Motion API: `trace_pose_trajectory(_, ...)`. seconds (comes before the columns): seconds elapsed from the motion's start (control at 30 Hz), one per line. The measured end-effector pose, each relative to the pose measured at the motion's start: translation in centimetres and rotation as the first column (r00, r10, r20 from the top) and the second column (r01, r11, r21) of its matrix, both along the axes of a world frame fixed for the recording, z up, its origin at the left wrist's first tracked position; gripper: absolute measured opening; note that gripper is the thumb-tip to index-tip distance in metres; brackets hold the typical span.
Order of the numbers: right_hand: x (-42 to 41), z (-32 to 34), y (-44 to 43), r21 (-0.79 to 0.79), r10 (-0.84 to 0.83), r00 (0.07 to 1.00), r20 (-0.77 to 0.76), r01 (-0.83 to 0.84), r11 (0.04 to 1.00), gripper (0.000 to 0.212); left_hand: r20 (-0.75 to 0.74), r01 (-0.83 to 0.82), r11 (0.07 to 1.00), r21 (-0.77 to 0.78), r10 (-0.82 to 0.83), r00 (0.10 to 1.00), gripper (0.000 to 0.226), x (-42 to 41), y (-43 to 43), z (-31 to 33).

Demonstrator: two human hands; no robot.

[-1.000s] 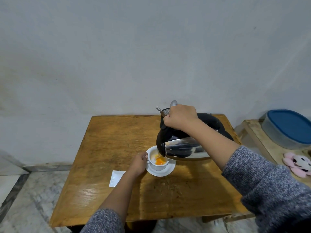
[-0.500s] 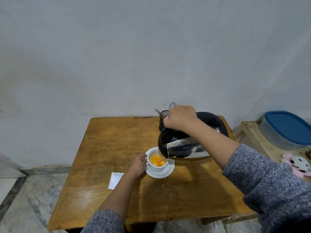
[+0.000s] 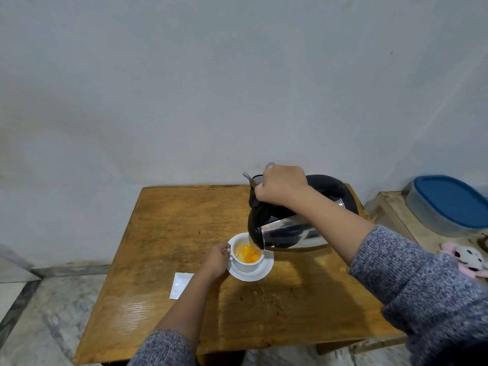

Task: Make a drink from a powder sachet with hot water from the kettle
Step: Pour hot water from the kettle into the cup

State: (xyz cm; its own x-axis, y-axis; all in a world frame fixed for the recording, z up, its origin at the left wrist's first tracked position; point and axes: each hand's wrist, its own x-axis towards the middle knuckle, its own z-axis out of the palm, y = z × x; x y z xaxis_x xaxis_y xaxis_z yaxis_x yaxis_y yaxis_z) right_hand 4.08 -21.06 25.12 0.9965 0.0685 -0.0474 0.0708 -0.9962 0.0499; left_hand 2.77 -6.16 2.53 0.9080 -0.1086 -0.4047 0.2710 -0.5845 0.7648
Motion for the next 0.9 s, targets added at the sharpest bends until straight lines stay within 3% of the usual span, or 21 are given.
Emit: trace_pose_trajectory(0.9,-0.19,-0.08,-0.27,0.023,-0.009,1.0,0.004,0.009,1.0,0.012,-0.002,0.032,0.999,0.023,-0.032,1.0,0.035,0.18,0.1,0.28)
